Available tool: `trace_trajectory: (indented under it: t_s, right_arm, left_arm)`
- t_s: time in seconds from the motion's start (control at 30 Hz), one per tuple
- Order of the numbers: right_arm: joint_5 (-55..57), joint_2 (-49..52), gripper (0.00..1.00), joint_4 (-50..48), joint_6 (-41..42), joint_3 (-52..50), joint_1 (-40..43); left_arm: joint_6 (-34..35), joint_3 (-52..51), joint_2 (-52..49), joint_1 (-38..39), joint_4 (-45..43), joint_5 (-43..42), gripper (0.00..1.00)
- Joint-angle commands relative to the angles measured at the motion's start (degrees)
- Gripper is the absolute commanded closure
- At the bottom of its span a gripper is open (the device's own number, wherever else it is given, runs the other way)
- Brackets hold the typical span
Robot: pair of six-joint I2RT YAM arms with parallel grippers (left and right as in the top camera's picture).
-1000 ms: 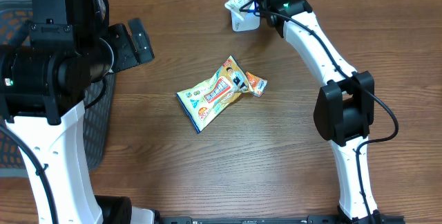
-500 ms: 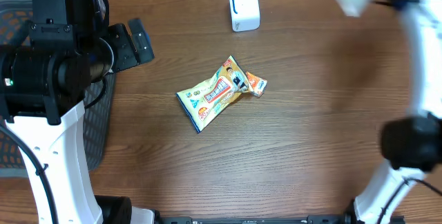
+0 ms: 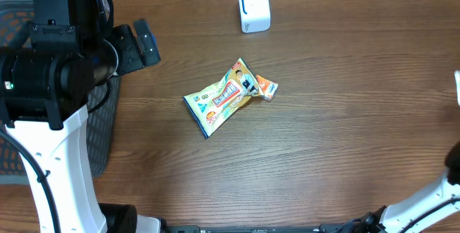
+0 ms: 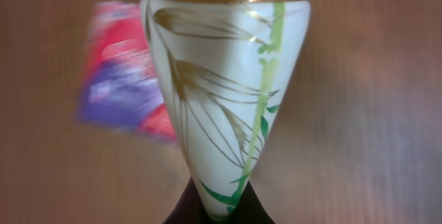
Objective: Scan the item barcode
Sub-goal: 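Carry the white tube off to the right and set it down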
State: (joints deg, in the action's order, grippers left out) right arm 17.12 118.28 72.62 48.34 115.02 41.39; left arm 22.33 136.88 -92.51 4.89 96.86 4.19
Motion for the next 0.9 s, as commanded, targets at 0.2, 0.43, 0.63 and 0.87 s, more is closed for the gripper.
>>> trace_trajectory:
  t_s: [0.2,0.43,0.63,0.87]
  right_arm:
    - [0.81,0.85,0.96,-9.49,0.94,-13.18,6.86]
    - [-1.14,1.07,0.96,-19.54,-6.86,-16.72,7.50]
    - [-4.17,3.17,0.94,-24.41,-6.86,-17.27,7.50]
    - [-4.87,4.22,0.83,-28.55,-13.51,-17.25,7.50]
  left_arm:
    - [-0.50,0.11,-0.07,-0.09,-0.07,0.72,0.00]
    - [-0.50,0.11,-0.07,-0.09,-0.07,0.72,0.00]
    - [-0.50,0.11,-0.07,-0.09,-0.07,0.70,0.00]
    - [-0.50,0.11,-0.07,-0.09,-0.07,0.70,0.00]
